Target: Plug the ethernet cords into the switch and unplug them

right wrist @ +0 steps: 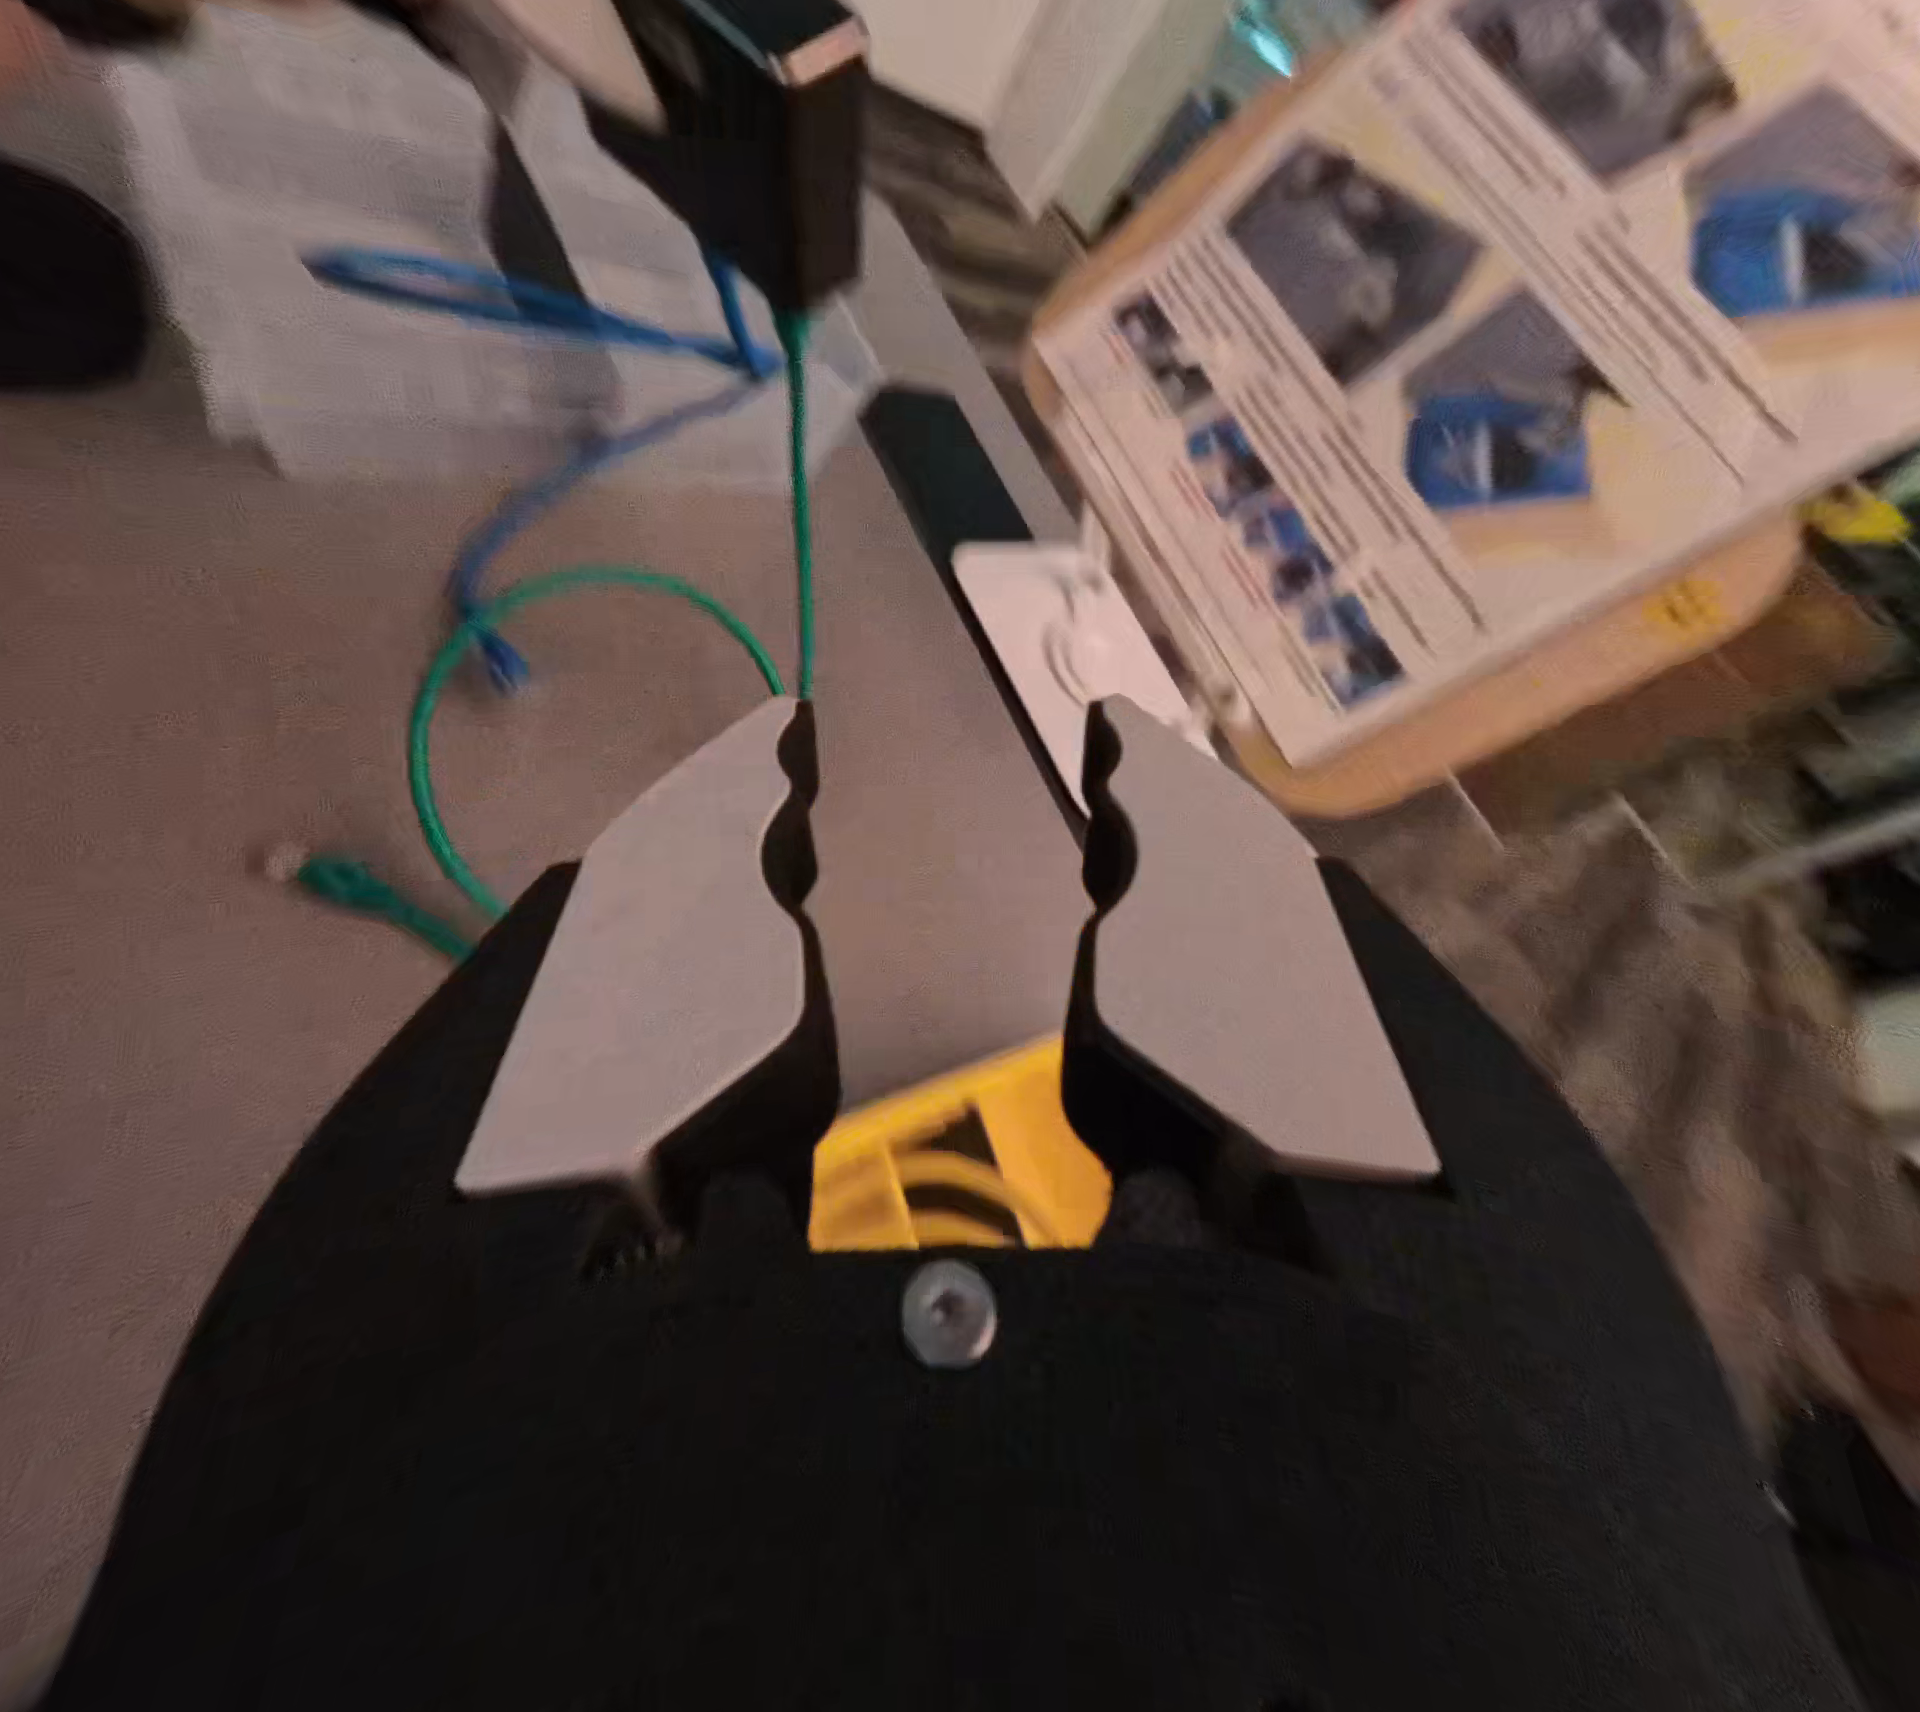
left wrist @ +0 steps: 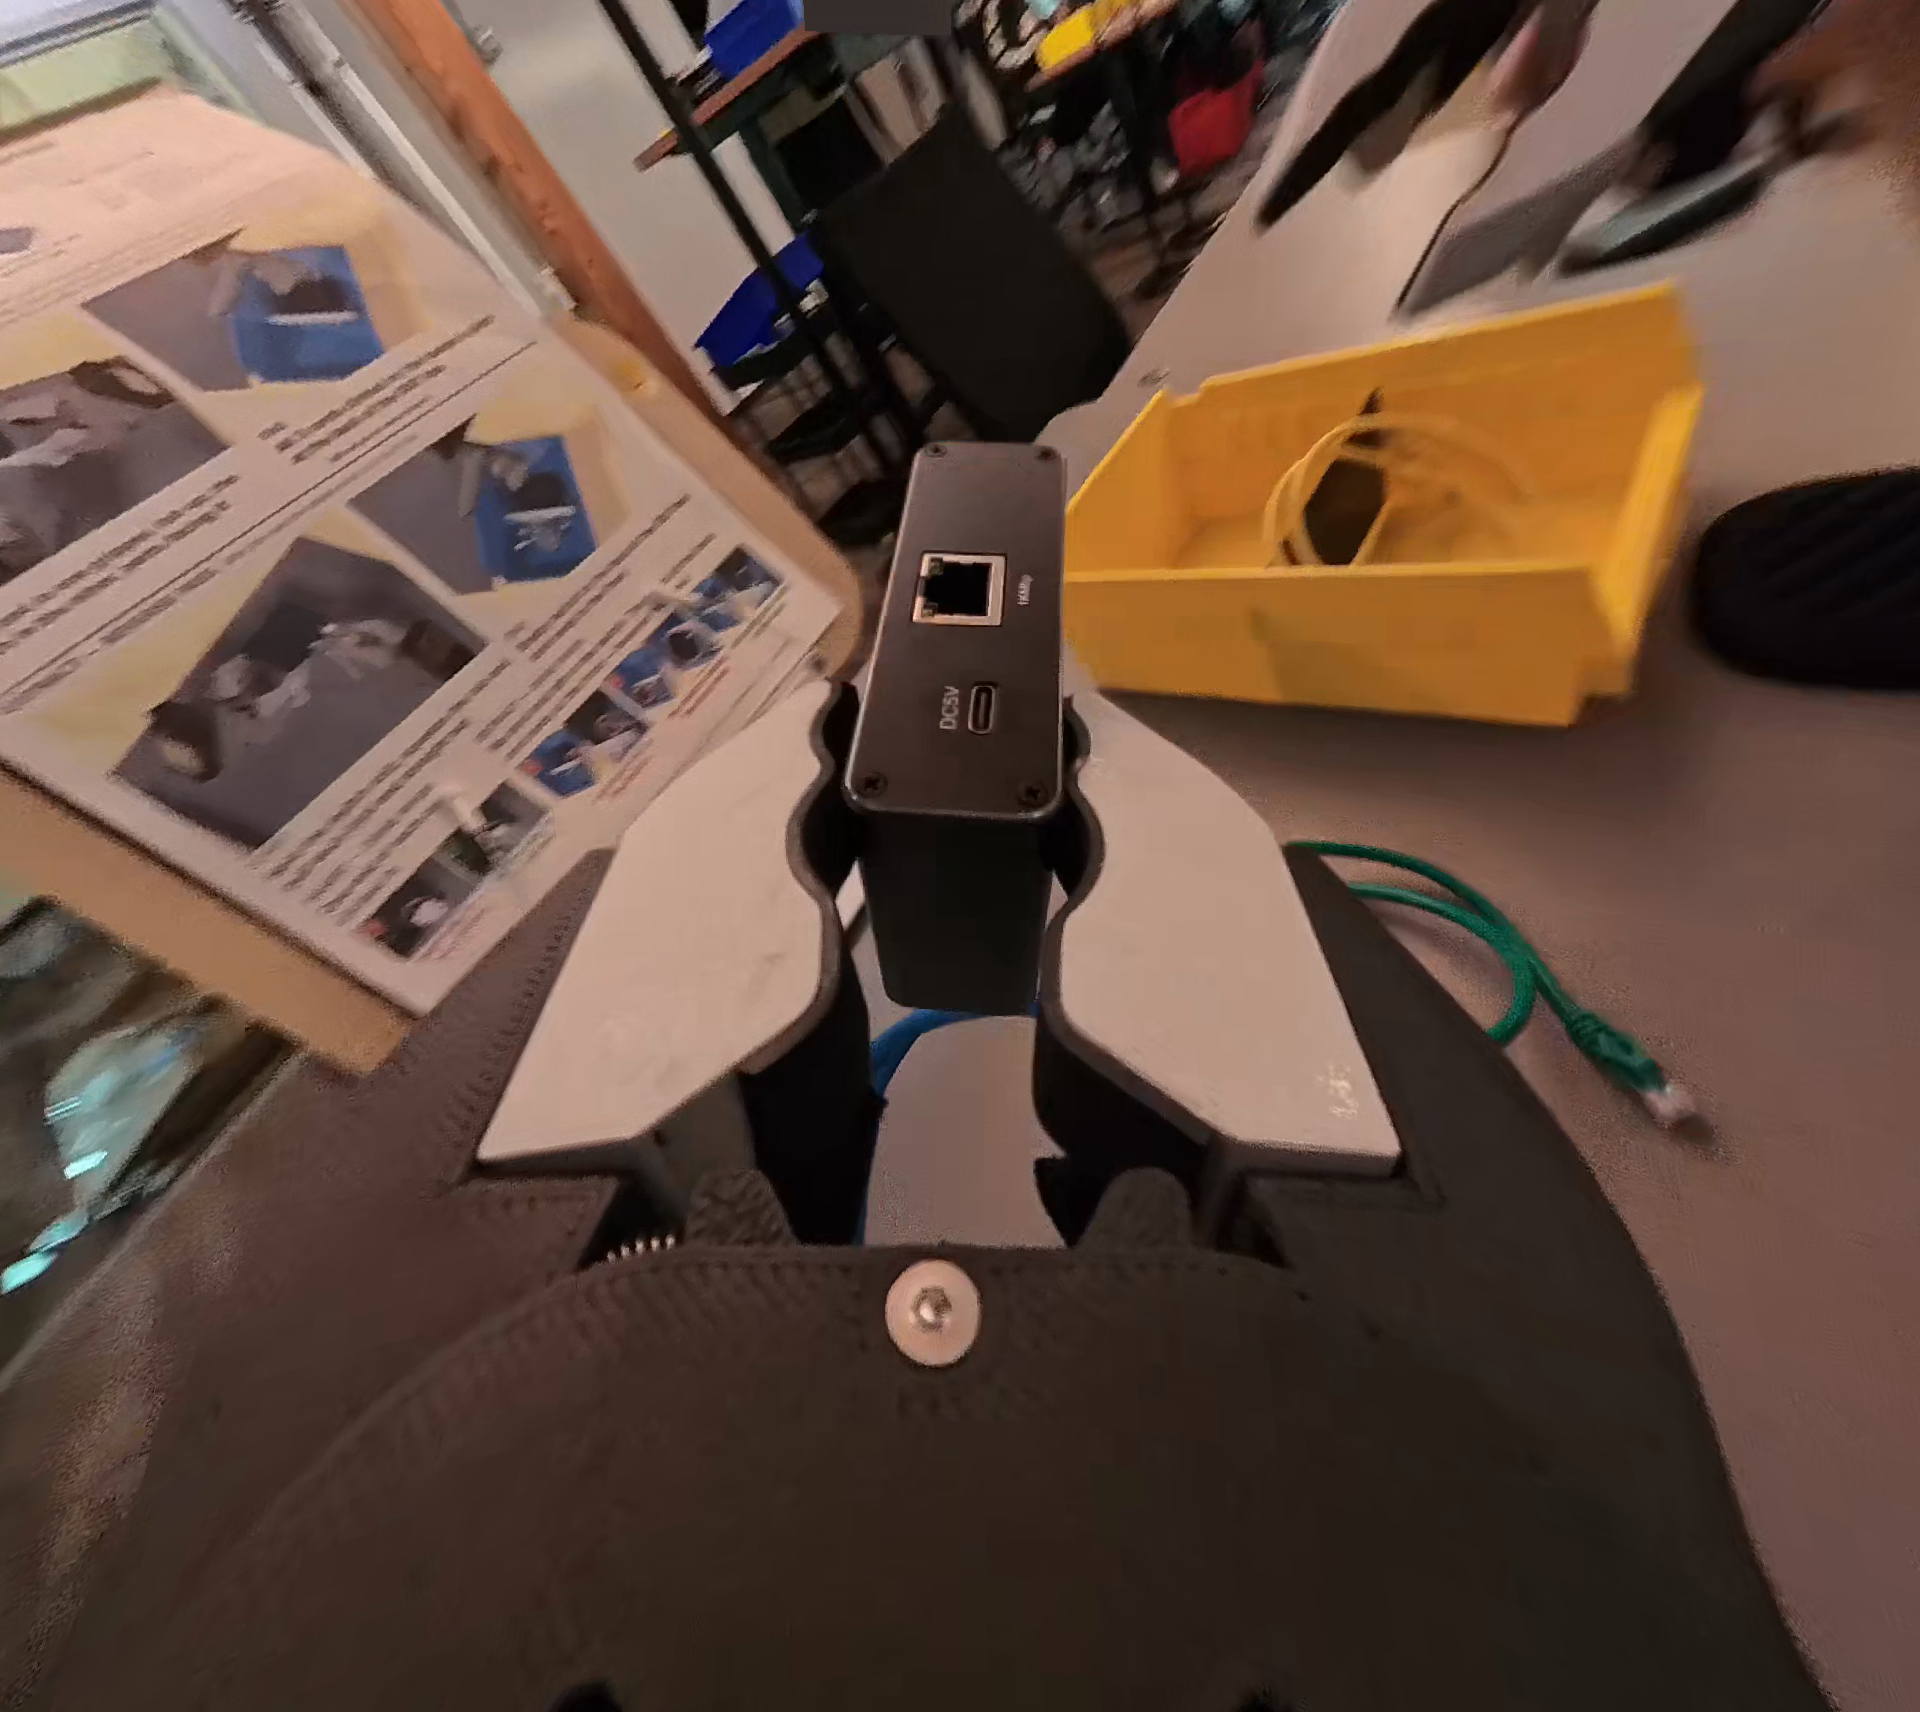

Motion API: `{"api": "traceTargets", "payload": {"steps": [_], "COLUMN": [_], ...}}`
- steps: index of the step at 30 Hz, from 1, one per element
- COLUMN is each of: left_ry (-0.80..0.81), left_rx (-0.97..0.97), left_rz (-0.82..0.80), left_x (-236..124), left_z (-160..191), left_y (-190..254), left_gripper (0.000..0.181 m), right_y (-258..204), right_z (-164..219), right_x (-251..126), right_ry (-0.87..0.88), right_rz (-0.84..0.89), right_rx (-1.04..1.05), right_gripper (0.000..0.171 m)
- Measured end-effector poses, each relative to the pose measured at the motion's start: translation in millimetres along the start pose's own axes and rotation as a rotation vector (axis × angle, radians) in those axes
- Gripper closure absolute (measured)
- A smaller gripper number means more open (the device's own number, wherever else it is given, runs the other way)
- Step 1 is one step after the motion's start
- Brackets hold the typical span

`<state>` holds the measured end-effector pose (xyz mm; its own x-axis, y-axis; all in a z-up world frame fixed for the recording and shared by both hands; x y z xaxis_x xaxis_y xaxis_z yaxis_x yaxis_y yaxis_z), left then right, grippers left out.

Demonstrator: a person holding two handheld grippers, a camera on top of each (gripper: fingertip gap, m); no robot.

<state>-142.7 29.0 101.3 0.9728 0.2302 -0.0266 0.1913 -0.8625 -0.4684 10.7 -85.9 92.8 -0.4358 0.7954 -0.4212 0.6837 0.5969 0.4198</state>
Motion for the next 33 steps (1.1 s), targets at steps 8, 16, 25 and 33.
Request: {"api": "traceTargets", "payload": {"steps": [8, 16, 25, 33], "left_ry": [0.175, 0.08, -0.165, -0.184], "left_rx": [-0.288, -0.251, 0.463, 0.568], "left_rz": [0.334, 0.347, 0.071, 0.006], "left_x": [-21.9, -11.8, -4.1, 8.8], "left_z": [-42.4, -22.4, 17.4, 29.1], "left_y": [32.3, 37.9, 61.3, 58.1], "left_gripper": [0.146, 0.118, 0.113, 0.141], "right_y": [-52.3, -45.5, -65.1, -60.2], "right_z": [-51.3, -45.6, -27.9, -42.2], "right_x": [90.2, 95.2, 125.1, 116.3], "right_ry": [0.473, 0.402, -0.137, -0.139], "right_rz": [-0.359, -0.289, -0.018, 0.093], "right_rx": [0.126, 0.134, -0.357, -0.432], "right_gripper": [0.108, 0.138, 0.138, 0.136]}}
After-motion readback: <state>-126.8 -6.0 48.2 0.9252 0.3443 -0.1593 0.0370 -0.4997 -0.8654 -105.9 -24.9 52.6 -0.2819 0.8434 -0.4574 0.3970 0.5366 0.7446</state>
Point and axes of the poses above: each gripper's, where its closed fingertips meet, x out along the fingers, z out of its underside, y = z × x across the jaws, the point moved 2 cm from there along -x, back along the fingers, and after that the axes turned 13 degrees about -z, right-handed, at the moved point
